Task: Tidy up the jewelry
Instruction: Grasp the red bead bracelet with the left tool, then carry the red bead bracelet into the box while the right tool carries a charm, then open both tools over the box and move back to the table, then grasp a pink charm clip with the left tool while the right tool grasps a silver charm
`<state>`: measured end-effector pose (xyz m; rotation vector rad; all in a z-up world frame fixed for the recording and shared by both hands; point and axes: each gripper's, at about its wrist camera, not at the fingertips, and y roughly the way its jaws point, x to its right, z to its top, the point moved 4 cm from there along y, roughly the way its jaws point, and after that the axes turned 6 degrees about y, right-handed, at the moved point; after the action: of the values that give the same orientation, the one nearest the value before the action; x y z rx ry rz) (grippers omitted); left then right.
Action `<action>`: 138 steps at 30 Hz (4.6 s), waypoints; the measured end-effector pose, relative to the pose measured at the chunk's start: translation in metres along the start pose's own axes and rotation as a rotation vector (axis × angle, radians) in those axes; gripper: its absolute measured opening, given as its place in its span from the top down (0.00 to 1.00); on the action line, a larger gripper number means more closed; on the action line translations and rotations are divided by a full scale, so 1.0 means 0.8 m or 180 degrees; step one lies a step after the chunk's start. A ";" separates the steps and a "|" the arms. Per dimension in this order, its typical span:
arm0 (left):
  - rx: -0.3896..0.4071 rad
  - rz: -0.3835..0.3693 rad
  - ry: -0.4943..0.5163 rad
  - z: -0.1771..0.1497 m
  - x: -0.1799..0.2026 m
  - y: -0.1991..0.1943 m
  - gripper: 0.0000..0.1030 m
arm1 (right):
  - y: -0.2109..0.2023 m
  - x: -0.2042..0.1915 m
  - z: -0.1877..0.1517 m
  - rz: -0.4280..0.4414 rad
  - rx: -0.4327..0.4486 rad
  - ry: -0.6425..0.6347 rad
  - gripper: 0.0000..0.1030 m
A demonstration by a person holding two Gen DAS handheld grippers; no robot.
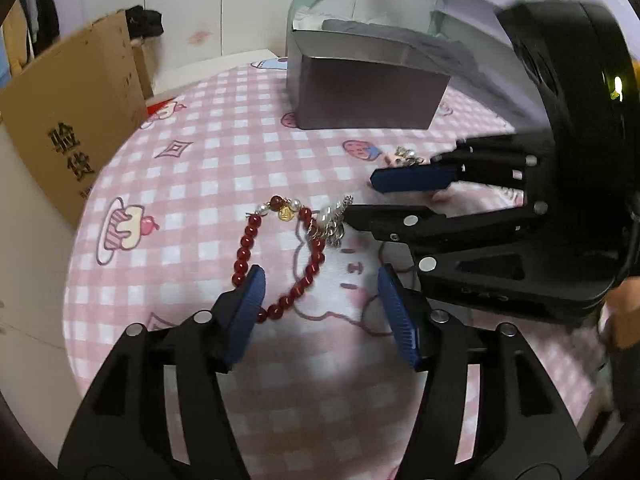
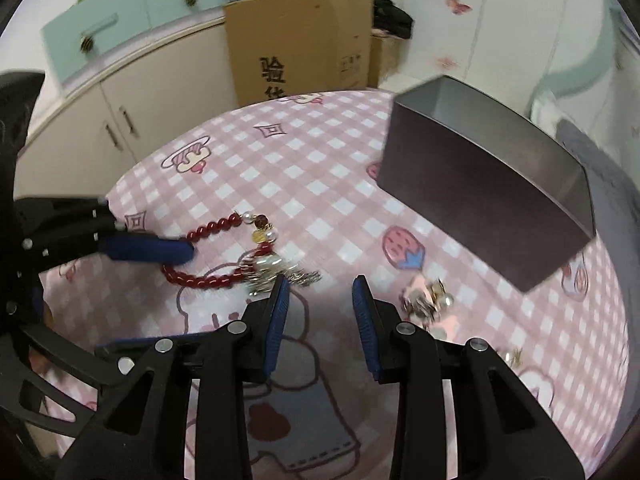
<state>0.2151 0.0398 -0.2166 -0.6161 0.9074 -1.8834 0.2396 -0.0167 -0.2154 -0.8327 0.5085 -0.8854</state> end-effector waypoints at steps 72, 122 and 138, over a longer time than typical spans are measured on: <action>0.0909 -0.0405 0.0079 0.254 0.026 -0.026 0.93 | -0.158 0.150 0.097 0.0113 0.1318 0.0837 0.95; 0.0212 0.0061 -0.0130 0.085 0.077 0.023 0.28 | -0.149 0.152 -0.061 0.0011 0.0894 0.1391 0.70; 0.0037 0.0219 -0.0063 0.072 0.096 0.065 0.72 | -0.124 0.149 -0.089 0.0086 0.0717 0.1501 0.69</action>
<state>0.2504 -0.0637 -0.2203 -0.5885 0.8932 -1.8171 0.2092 -0.1817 -0.1839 -0.4067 0.8106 -1.0969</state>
